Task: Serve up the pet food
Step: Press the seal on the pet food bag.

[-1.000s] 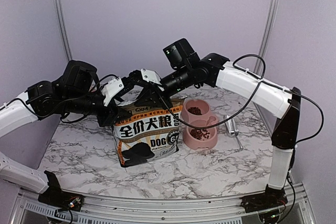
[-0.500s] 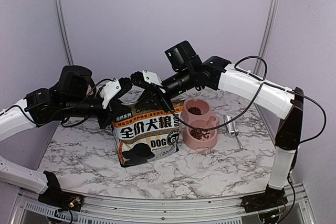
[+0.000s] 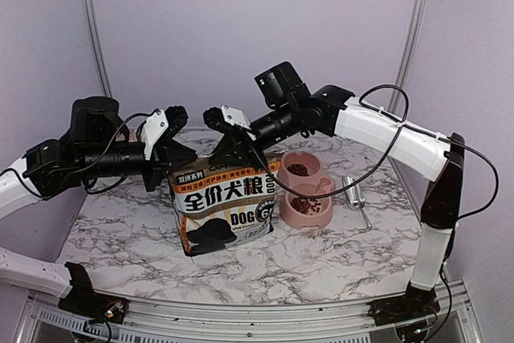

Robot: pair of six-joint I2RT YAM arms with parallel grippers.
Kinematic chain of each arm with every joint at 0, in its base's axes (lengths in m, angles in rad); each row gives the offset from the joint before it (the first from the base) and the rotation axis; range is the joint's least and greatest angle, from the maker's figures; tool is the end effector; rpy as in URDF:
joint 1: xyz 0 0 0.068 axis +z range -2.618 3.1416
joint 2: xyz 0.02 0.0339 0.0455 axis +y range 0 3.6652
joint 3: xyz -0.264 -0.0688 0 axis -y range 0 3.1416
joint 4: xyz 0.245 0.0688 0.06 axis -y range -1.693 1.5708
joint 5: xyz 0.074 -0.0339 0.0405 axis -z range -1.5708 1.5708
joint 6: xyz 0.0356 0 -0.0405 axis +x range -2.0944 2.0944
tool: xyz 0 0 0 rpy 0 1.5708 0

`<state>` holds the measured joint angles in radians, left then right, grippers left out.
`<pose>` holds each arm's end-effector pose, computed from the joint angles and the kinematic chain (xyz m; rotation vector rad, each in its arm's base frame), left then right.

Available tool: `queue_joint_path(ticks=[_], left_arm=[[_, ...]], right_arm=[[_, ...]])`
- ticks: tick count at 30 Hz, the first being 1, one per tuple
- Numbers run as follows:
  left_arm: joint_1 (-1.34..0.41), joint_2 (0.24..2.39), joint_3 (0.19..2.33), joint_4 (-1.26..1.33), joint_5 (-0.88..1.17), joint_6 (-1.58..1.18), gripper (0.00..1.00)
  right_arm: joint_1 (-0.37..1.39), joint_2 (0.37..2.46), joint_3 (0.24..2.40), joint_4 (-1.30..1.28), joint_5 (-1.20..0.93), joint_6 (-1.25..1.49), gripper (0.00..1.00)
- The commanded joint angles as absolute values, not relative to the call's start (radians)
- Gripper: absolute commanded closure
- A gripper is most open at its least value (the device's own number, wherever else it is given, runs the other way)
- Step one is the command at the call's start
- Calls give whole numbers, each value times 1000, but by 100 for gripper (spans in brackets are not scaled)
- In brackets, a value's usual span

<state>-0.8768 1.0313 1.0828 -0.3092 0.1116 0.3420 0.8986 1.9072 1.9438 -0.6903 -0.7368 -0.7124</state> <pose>0.1452 -0.1807 0.3847 1.1252 1.4727 -0.4768 0.2487 0.3509 0.3706 -1.8215 1.1856 0.9186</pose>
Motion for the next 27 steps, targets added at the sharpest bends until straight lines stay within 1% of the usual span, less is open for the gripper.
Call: queue_joint_path(ticks=[1, 4, 6, 7, 10, 13, 14, 16, 17, 20, 21, 22, 23, 24, 25, 27], left_arm=[[-875, 1029, 1063, -285, 140, 357, 81], [-874, 1042, 1070, -316, 164, 357, 66], [-874, 1054, 1072, -325, 147, 359, 61], [-874, 1059, 1071, -326, 134, 359, 61], [-874, 1070, 1081, -326, 141, 358, 66], [-874, 1085, 1087, -327, 142, 358, 77], [-874, 1088, 1086, -325, 139, 360, 82], [-874, 1090, 1085, -326, 125, 361, 97], [-874, 1087, 1083, -326, 120, 360, 100], [-874, 1070, 1072, -312, 98, 342, 100], [-874, 1063, 1063, -303, 89, 332, 100], [-874, 1057, 1059, -294, 81, 321, 100], [-874, 1055, 1058, -288, 69, 309, 100], [-874, 1055, 1059, -283, 63, 298, 100], [-874, 1055, 1062, -279, 63, 291, 100], [-874, 1055, 1066, -270, 66, 282, 100]], right_arm=[[876, 1916, 1970, -720, -785, -719, 100], [870, 1918, 1976, -725, -784, -722, 100], [865, 1917, 1982, -734, -786, -725, 100], [863, 1914, 1983, -736, -789, -728, 100], [860, 1911, 1982, -735, -797, -733, 100], [857, 1911, 1985, -732, -800, -733, 100], [856, 1912, 1986, -731, -803, -732, 100], [854, 1911, 1988, -730, -814, -733, 100], [852, 1909, 1989, -729, -818, -733, 100], [851, 1904, 1987, -721, -833, -738, 99], [852, 1905, 1984, -715, -830, -737, 85], [854, 1904, 1982, -705, -821, -732, 60], [858, 1904, 1976, -694, -803, -724, 44], [863, 1905, 1972, -682, -782, -720, 36], [869, 1908, 1970, -673, -748, -719, 33], [882, 1920, 1973, -666, -714, -720, 31]])
